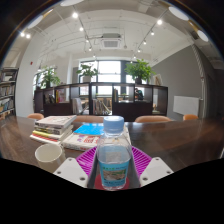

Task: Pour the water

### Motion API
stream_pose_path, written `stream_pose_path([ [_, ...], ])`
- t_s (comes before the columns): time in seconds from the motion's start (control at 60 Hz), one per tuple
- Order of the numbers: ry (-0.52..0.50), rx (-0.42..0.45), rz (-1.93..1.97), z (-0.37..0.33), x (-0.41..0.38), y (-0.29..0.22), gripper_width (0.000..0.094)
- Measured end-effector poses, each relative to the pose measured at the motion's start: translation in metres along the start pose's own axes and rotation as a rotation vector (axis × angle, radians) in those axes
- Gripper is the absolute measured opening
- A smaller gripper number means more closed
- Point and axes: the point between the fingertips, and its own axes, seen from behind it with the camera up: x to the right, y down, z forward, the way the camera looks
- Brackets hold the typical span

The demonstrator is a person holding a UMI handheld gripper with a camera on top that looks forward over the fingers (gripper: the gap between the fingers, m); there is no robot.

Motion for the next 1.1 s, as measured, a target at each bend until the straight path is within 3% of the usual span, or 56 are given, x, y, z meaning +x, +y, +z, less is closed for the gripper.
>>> stream_pose_path([
  [0.067,0.011,-0.004,0.014,-0.009,0.004,0.0,0.0791],
  [0.1,0.015,-0.012,0.015,-0.014,0.003,0.001,0.0876],
  [0.15,0.024,-0.022,0.022,-0.027,0.003,0.003,0.0834],
  [0.3,0.042,-0.083,0.086,-0.081,-0.009,0.019,0.0858],
  [0.45,-0.032,-0.152,0.076,-0.148,-0.058,0.035,0.0857],
  [0.583,-0.067,-0.154,0.033,-0.205,-0.105,0.037,0.0868],
  [0.9,-0.154,-0.084,0.053,-0.29,-0.178,-0.026,0.0871],
  [1.1,-0.128,-0.017,0.033,-0.308,-0.188,-0.058,0.0855],
])
